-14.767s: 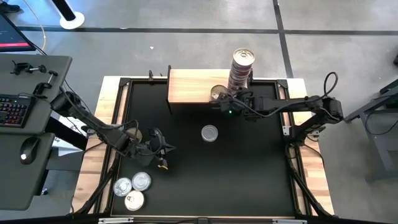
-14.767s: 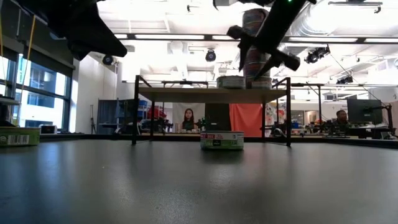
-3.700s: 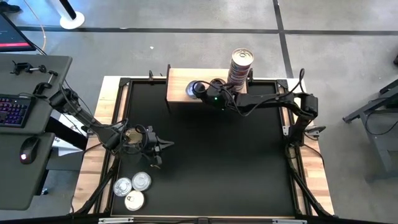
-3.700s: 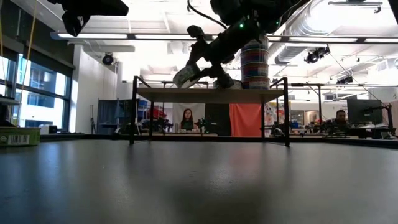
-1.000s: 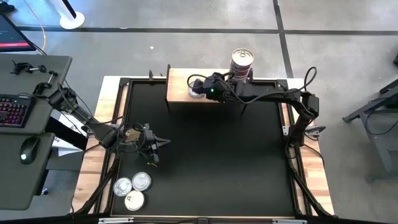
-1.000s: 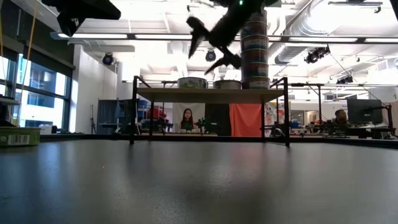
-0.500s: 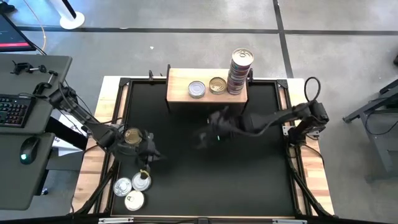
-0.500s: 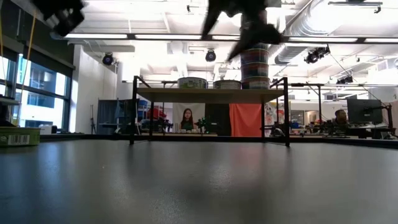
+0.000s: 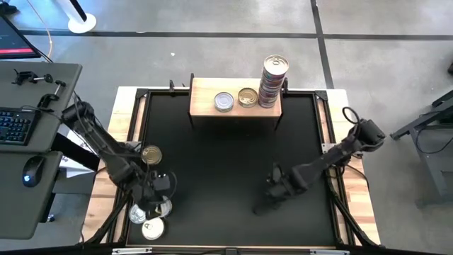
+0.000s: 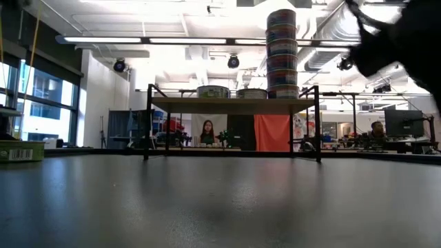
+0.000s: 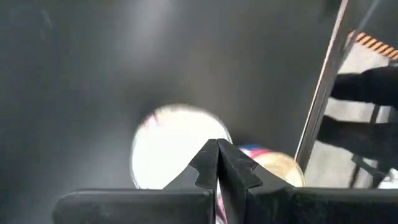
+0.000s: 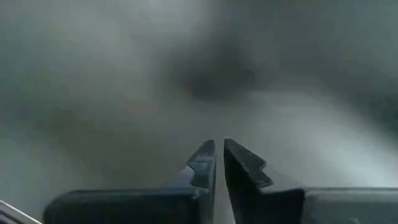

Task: Stack canned seafood by type on shelf
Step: Stack the white and green tuna can on top of the white and green tuna can

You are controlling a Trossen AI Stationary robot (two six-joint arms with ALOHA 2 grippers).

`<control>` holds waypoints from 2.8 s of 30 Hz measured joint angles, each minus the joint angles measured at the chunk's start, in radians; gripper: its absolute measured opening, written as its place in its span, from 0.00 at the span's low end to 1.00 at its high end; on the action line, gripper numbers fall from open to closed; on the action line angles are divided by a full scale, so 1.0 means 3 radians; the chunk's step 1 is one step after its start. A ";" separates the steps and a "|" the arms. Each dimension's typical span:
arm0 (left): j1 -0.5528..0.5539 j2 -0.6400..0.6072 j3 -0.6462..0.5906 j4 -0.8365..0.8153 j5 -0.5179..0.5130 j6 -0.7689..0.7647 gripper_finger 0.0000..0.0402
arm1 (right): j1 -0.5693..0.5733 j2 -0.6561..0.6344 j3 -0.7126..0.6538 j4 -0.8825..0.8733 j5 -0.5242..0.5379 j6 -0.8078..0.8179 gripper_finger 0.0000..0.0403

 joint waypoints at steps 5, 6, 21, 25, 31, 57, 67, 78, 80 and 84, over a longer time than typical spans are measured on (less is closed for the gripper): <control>-0.0105 0.0440 -0.0004 -0.0102 0.0316 -0.0654 0.00 | 0.0281 -0.0081 -0.0490 0.0810 0.0091 0.0449 0.01; -0.0109 0.0515 -0.0003 -0.0077 0.0321 -0.0736 0.00 | 0.0315 -0.0081 -0.0550 0.0908 0.0139 0.0492 0.02; 0.0489 0.1115 0.0011 0.0778 -0.0099 -0.0782 0.00 | 0.0443 -0.0094 -0.0599 0.1698 0.0777 -0.0187 0.00; 0.0806 0.1270 0.0009 0.1284 -0.0402 -0.0430 0.00 | 0.0420 -0.0094 -0.0492 0.1772 0.0946 -0.0416 0.00; 0.1235 0.1763 0.0073 0.2270 -0.0526 0.0088 0.00 | 0.0351 -0.0094 -0.0325 0.1771 0.1151 -0.0671 0.00; 0.0700 0.1935 0.0739 0.2188 -0.2258 0.1861 0.00 | -0.1195 0.0506 -0.0275 0.2761 0.0152 -0.0795 0.00; 0.0739 0.2011 0.0175 0.3391 -0.2161 0.1409 0.00 | -0.1257 0.0745 -0.0276 0.2860 0.0023 -0.0711 0.00; 0.1006 0.1986 -0.0281 0.4316 -0.1833 0.1731 0.00 | -0.1258 0.0757 -0.0276 0.2995 0.0065 -0.0580 0.00; 0.1017 0.1978 -0.0329 0.4482 -0.1836 0.1757 0.00 | -0.1258 0.0757 -0.0276 0.3010 0.0065 -0.0548 0.00; 0.0989 0.1984 -0.0420 0.4457 -0.1788 0.1775 0.00 | -0.1258 0.0758 -0.0276 0.3036 0.0042 -0.0519 0.00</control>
